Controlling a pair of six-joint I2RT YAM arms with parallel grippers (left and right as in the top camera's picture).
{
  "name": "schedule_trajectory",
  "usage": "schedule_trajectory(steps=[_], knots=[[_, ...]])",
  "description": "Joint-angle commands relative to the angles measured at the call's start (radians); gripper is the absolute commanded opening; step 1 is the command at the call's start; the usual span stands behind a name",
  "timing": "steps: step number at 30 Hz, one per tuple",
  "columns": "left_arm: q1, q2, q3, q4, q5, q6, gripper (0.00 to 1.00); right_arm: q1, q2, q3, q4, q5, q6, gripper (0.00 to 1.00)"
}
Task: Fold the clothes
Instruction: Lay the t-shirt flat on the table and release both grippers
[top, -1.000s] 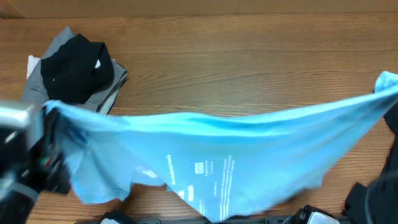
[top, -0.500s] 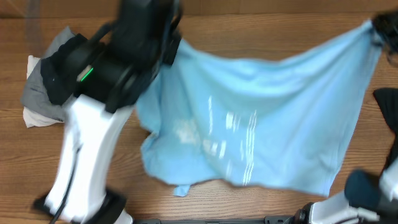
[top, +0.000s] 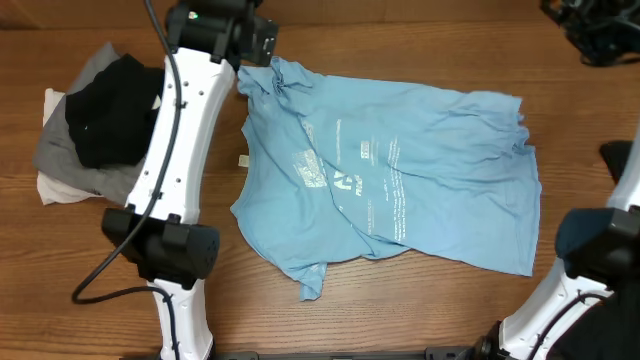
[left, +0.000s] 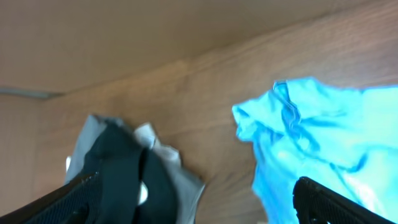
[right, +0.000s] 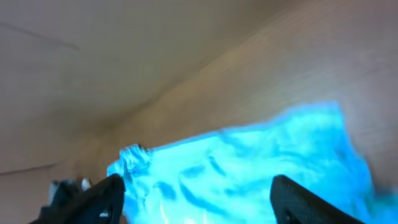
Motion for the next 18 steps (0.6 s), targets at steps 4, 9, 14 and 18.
schedule_trajectory(steps=[4,9,14,18], knots=[[-0.007,-0.123,0.019,-0.164,0.149,-0.031,1.0,-0.045,-0.048,-0.007,-0.301,0.243,-0.011,0.72],[-0.007,-0.125,0.018,-0.299,0.327,-0.065,0.98,0.003,-0.048,-0.207,-0.311,0.325,-0.012,0.57],[-0.007,-0.065,0.018,-0.415,0.45,-0.095,0.65,0.077,-0.048,-0.489,-0.183,0.315,-0.012,0.04],[-0.01,0.024,0.015,-0.471,0.496,-0.099,0.39,0.129,-0.048,-0.679,-0.057,0.315,-0.011,0.04]])
